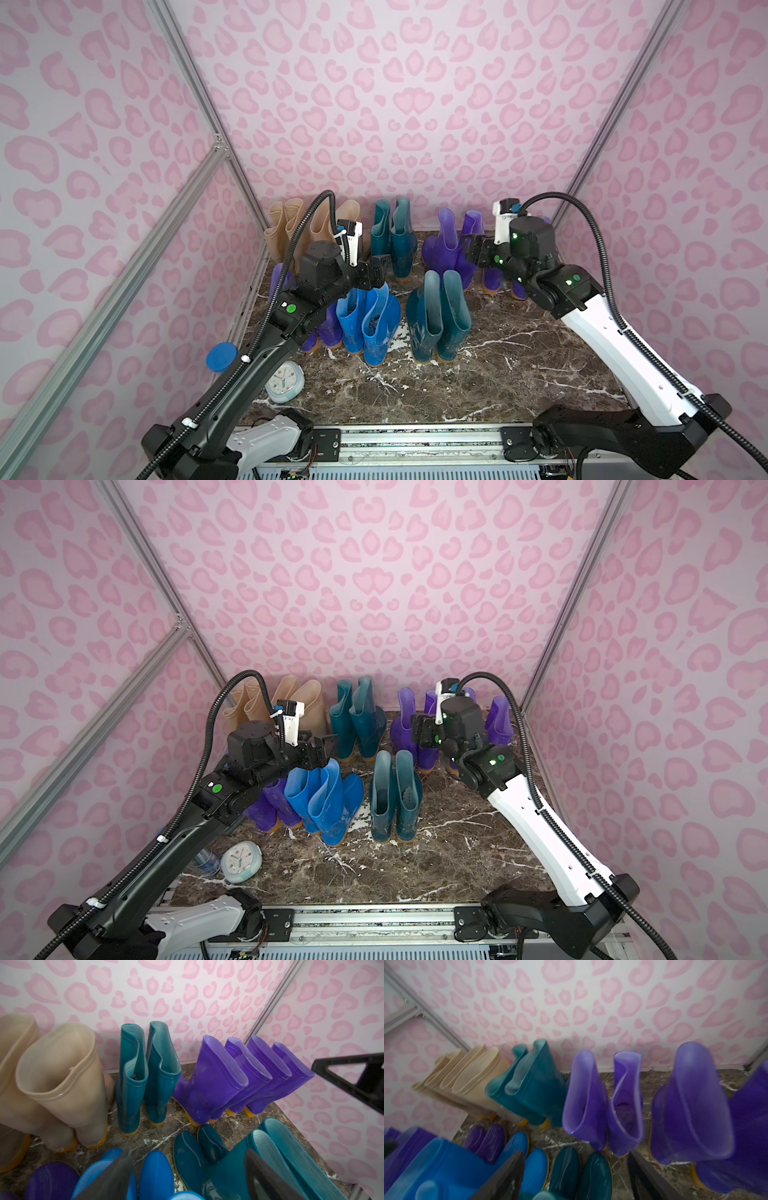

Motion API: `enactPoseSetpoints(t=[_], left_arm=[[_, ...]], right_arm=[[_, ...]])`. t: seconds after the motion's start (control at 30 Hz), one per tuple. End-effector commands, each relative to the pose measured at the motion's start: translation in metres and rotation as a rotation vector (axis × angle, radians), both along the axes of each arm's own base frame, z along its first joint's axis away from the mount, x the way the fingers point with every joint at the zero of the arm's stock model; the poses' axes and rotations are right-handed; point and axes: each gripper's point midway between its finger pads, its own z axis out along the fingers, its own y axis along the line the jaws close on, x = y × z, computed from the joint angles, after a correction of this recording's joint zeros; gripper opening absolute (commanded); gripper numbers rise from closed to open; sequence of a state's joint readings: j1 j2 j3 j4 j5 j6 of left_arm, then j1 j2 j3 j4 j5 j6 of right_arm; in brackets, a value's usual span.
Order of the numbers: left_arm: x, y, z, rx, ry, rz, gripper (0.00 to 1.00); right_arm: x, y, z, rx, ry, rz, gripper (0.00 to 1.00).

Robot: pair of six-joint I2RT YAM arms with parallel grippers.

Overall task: Match and arrange rain boots in pairs
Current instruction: Pair a pair of rain boots at the corner of the board, then adjust a pair of rain boots at the center of the board.

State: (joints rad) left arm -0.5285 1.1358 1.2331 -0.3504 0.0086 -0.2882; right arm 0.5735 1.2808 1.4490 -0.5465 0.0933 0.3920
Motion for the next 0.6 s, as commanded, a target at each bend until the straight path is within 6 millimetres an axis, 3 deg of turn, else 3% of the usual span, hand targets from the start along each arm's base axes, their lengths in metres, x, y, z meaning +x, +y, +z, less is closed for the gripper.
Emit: enactPoseSetpoints(t=[0.0,0.17,0.2,0.23,0.33,0.5,0.57], left_arm=[[0.002,0.012,0.002,0.041,-0.002,0.058,0.86],[0.001,0.013,0.005,0.041,-0.019,0.057,0.86],[0.0,0.013,0.004,0.041,-0.019,0.055,0.86],[0.0,0.013,0.005,0.042,-0.023,0.053,0.86],[-0.001,0.014,0.005,0.043,-0.031,0.052,0.86],[-0.002,0.011,0.007,0.032,-0.034,0.039,0.86],[-0.002,0.012,0.007,0.033,-0.036,0.042,0.86]], right_arm=[[-0.03,0.029,-0.034,-0.003,0.139,0.095,0.81],[-0.058,0.043,-0.058,0.029,0.247,0.153,0.84],[-0.065,0.048,-0.074,0.04,0.288,0.188,0.85],[-0.07,0.051,-0.077,0.063,0.309,0.201,0.89],[-0.084,0.058,-0.087,0.091,0.346,0.227,0.9],[-0.094,0.078,-0.081,0.153,0.35,0.271,0.93],[-0.089,0.074,-0.077,0.136,0.332,0.24,0.93]])
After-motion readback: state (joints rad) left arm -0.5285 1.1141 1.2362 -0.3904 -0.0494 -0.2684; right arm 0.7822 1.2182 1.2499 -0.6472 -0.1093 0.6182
